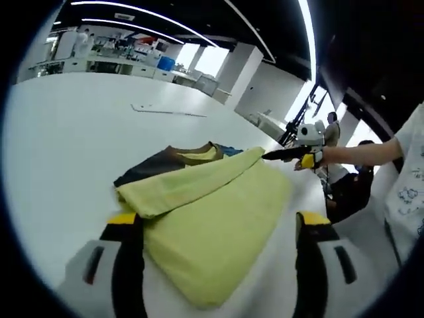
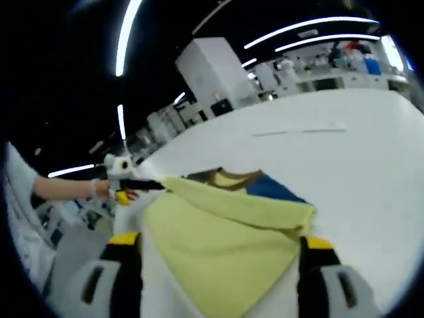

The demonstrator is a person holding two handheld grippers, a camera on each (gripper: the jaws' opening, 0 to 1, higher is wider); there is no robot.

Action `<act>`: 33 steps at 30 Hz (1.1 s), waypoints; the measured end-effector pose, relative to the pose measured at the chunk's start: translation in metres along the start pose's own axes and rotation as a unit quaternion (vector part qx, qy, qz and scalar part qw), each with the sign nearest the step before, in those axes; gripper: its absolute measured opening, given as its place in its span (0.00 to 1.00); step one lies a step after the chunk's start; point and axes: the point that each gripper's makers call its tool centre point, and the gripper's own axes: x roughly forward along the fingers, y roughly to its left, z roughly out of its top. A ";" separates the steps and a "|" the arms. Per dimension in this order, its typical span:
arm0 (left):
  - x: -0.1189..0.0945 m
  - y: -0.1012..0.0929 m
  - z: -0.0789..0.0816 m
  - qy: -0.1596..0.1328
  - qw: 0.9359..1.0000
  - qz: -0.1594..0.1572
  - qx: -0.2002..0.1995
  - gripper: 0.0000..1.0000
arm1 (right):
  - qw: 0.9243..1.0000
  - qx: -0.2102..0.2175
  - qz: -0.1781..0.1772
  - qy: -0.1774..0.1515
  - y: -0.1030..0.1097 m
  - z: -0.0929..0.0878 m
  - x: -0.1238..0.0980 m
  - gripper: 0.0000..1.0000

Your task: Fold the garment on the visible template until the final outline fits inside the template.

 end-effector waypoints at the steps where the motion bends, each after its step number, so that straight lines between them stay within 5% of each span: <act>1: 0.002 0.000 0.000 0.002 1.000 -0.001 -0.001 0.92 | 1.000 -0.001 0.002 0.002 0.001 0.000 0.001 0.99; 10: 0.019 0.001 0.010 -0.004 1.000 -0.002 0.002 0.91 | 1.000 -0.007 -0.001 0.014 -0.007 0.004 0.015 0.96; 18: 0.024 0.029 0.031 -0.031 0.999 0.035 -0.014 0.91 | 1.000 -0.011 -0.023 0.003 -0.023 0.021 0.027 0.96; 33: 0.025 0.054 0.033 -0.037 0.998 0.051 -0.020 0.95 | 0.999 0.017 -0.044 -0.011 -0.040 0.028 0.033 0.93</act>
